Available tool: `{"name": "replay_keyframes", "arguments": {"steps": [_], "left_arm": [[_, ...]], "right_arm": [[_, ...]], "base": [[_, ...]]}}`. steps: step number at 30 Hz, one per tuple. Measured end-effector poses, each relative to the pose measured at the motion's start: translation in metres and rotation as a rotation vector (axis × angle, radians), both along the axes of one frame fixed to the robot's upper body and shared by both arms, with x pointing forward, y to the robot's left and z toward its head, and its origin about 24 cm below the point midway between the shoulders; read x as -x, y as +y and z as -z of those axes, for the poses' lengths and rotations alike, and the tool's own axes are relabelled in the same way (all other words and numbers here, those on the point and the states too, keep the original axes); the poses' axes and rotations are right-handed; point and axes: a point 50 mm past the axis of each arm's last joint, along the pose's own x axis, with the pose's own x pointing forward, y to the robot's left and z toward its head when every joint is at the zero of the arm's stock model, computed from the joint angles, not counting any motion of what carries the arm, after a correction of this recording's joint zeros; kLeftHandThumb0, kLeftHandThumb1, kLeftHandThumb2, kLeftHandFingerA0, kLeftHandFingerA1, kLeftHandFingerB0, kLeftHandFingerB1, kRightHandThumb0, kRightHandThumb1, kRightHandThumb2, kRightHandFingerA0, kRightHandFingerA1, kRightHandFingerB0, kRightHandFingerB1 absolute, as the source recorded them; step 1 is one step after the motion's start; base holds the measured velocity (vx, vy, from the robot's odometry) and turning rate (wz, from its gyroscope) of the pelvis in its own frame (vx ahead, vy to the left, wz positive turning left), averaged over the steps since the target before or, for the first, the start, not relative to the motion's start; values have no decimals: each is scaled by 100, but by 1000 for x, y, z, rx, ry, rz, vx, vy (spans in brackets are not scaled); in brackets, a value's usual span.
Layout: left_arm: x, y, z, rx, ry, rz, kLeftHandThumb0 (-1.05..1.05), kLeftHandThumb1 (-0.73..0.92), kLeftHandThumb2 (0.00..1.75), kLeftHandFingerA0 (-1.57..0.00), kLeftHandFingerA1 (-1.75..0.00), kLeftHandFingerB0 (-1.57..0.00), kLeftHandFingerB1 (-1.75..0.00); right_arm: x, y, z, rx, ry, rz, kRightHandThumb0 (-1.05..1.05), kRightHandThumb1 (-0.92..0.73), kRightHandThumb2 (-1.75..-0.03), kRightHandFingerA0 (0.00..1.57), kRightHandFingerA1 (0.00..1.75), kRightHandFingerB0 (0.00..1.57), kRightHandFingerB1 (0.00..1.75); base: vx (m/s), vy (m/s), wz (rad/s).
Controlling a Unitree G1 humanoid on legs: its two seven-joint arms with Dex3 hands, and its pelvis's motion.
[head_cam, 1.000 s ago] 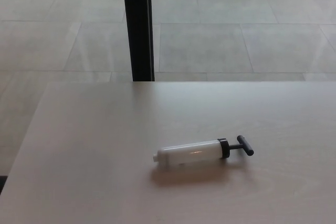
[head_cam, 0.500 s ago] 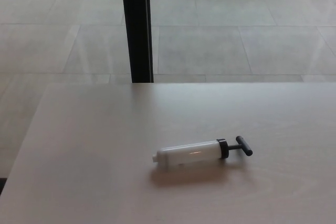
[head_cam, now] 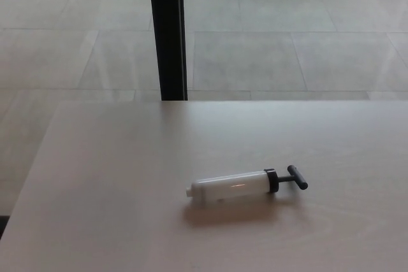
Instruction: The robot uses its left hand to lift the air pump kept on the middle of the desk and use the right hand to compress the handle
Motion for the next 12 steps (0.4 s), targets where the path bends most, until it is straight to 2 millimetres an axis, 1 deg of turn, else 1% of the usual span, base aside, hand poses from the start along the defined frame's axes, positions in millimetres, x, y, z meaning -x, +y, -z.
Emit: {"name": "replay_keyframes", "arguments": {"steps": [1, 5, 6, 8, 9, 10, 11, 12], "left_arm": [[0, 0, 0, -1, 0, 0, -63, 82, 64, -50, -49, -30, -38], [-1, 0, 0, -6, 1, 7, -63, 82, 64, -49, -49, -31, -38], [-2, 0, 0, -7, 1, 8, -63, 83, 65, -50, -49, -32, -38], [-2, -1, 1, -7, 8, 16, -63, 83, 65, -50, -48, -32, -38], [-2, -1, 1, -7, 11, 19, -64, 79, 65, -48, -48, -29, -37], [-3, -1, 1, -6, 13, 21, -64, 79, 65, -47, -48, -29, -37], [-3, -1, 1, -6, 15, 23, -63, 83, 65, -48, -47, -30, -37], [-3, -1, 1, -6, 15, 23, -63, 83, 65, -48, -47, -30, -37]], "right_arm": [[-1, -1, -1, 3, -3, -4, -77, -92, -72, 40, 56, 21, 31], [-1, -2, -2, 8, -6, -12, -76, -92, -72, 40, 53, 21, 30], [0, -2, -2, 8, -6, -13, -79, -92, -73, 43, 59, 20, 31], [0, -2, -2, 8, -7, -15, -77, -92, -71, 42, 61, 21, 31], [0, -2, -2, 8, -9, -15, -79, -78, -109, 40, 63, 15, 44], [0, -2, -2, 8, -10, -16, -74, -75, -110, 37, 62, 14, 45], [0, -2, -2, 8, -11, -17, -78, -92, -72, 41, 55, 22, 31], [0, -2, -2, 8, -11, -18, -78, -92, -72, 41, 55, 22, 31]], "base": [[0, 0, 0], [0, 0, 0], [0, 0, 0], [0, 0, 0], [0, 0, 0], [0, 0, 0], [0, 0, 0], [0, 0, 0]]}}
